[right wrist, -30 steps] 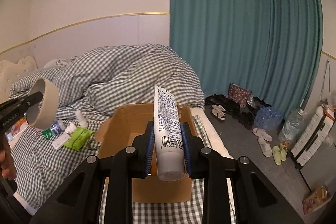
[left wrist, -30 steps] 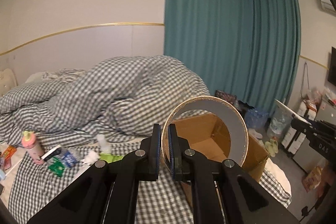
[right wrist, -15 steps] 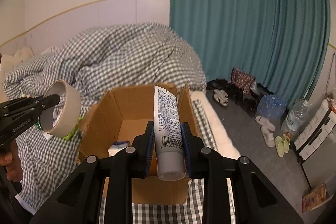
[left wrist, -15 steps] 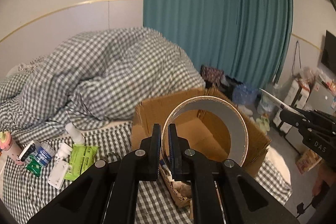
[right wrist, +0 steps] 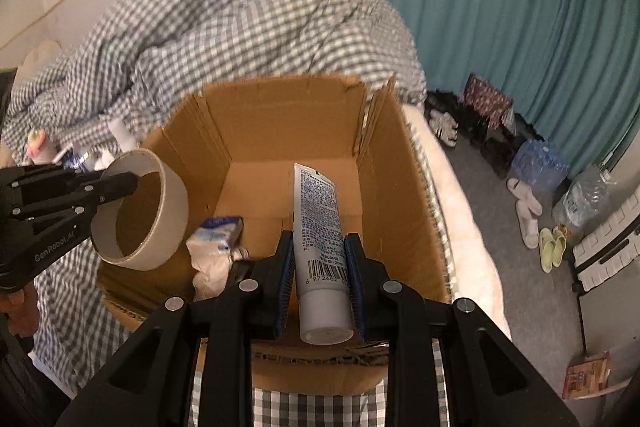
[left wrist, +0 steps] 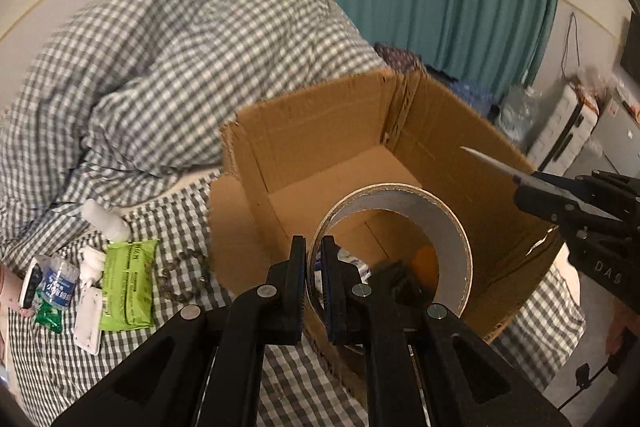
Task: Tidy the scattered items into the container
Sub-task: 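Open both tools to drop the tape roll and tube into the box, then move both tools back over the items on the sheet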
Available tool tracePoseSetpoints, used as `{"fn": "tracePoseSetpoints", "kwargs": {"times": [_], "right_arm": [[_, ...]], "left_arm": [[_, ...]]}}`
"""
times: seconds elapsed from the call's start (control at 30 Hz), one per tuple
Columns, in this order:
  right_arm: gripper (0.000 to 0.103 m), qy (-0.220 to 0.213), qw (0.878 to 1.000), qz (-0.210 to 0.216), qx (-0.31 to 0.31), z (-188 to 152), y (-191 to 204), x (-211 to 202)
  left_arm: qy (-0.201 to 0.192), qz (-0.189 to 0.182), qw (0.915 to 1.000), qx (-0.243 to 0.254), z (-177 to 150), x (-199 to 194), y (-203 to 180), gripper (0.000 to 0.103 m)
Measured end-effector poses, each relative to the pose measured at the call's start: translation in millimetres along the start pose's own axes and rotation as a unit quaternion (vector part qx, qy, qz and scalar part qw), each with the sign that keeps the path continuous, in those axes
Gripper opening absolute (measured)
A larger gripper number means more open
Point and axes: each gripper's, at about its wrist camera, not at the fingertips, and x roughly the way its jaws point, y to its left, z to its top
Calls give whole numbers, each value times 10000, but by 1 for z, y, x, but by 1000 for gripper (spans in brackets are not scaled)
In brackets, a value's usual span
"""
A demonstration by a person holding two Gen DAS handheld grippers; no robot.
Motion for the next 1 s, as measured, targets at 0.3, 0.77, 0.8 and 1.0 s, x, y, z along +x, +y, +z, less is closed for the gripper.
{"fn": "tracePoseSetpoints", "kwargs": {"times": [0.3, 0.77, 0.8, 1.0], "right_arm": [[24, 574, 9983, 24, -130, 1, 5, 36], [89, -153, 9995, -290, 26, 7, 3, 5], [89, -221, 9993, -294, 54, 8, 3, 0], [89, -510, 9981, -326, 105, 12, 5, -28]], "left_arm": [[551, -180, 9972, 479, 4, 38, -14, 7], [90, 9, 9994, 325, 15, 16, -10, 103], [46, 14, 9995, 311, 15, 12, -9, 103], [-256, 71, 9994, 234, 20, -19, -2, 103]]}}
